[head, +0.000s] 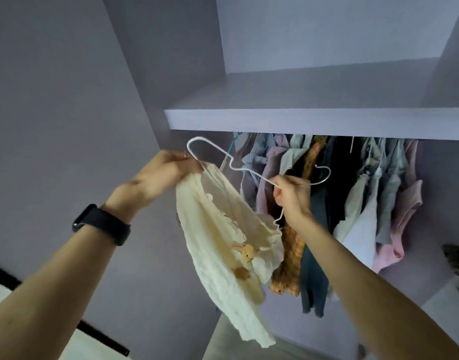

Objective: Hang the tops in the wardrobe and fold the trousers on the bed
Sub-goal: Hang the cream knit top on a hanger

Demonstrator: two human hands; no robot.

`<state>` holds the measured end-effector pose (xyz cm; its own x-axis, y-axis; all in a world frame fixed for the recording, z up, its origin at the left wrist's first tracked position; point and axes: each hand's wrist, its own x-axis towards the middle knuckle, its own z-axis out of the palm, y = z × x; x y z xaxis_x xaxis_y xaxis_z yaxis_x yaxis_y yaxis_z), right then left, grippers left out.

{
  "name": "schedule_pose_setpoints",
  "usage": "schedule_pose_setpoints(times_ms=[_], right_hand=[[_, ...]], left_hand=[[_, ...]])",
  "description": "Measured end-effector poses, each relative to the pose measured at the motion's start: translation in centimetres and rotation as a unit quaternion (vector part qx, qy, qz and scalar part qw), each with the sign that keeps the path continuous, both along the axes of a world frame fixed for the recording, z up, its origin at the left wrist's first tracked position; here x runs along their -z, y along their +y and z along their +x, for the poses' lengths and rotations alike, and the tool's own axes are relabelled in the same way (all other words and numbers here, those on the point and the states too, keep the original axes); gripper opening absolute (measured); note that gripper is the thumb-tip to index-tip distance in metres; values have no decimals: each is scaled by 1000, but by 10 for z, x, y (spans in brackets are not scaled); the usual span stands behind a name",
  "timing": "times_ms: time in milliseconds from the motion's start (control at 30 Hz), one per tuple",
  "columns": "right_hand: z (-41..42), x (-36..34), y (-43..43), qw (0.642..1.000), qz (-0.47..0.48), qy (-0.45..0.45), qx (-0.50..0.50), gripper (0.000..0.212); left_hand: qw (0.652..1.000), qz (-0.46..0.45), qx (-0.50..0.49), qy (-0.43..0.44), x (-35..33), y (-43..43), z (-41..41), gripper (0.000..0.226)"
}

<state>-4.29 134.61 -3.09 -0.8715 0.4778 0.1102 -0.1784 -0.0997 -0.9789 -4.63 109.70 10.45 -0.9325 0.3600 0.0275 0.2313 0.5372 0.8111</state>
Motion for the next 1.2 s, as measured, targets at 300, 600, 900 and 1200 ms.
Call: schedule_pose_setpoints(times_ms=[300, 600, 900, 1200], right_hand=[[-24, -33, -13, 990, -129, 24, -42, 35], [-52, 16, -36, 993, -84, -89, -7, 32], [-42, 33, -33, 994, 92, -48, -23, 40], [-38, -53, -50, 923, 376, 52, -69, 36]], left_hand=[[991, 99, -49, -71, 14, -21, -1, 27], [984, 151, -90, -29, -16, -22, -1, 20], [978, 45, -203, 23, -10, -70, -7, 26], [959, -226, -131, 107, 10, -51, -11, 32]])
